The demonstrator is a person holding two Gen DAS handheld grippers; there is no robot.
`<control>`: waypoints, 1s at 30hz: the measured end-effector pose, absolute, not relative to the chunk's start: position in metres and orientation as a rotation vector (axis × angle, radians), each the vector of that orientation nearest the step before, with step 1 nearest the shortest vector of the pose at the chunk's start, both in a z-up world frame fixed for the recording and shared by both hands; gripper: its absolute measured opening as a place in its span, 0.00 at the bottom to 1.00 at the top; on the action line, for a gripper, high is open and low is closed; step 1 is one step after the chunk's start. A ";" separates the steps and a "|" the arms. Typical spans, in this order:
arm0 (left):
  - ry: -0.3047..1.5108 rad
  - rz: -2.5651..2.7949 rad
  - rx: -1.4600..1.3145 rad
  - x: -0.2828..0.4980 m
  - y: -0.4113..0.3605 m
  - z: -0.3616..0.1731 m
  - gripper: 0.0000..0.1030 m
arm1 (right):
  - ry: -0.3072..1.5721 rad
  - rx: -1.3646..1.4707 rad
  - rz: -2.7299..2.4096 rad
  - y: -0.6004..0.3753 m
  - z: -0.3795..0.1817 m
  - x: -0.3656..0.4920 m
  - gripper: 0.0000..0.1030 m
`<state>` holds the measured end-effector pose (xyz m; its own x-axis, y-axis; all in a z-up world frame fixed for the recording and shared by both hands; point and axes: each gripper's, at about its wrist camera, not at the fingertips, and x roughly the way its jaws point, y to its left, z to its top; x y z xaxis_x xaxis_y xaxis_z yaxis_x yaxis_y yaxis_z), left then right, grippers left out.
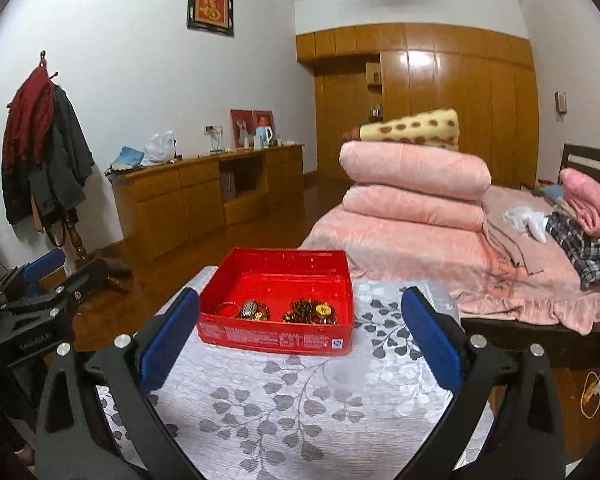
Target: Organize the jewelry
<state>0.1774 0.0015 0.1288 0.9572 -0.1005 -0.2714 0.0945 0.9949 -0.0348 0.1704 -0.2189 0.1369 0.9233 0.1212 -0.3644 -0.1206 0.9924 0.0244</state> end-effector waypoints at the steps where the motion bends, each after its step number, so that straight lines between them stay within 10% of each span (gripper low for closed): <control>1: 0.269 -0.101 -0.021 0.173 0.002 0.131 0.94 | 0.366 -0.005 0.125 -0.218 0.139 0.166 0.95; 30: 0.157 -0.147 0.004 0.110 -0.002 0.162 0.94 | 0.221 -0.053 0.134 -0.205 0.171 0.106 0.95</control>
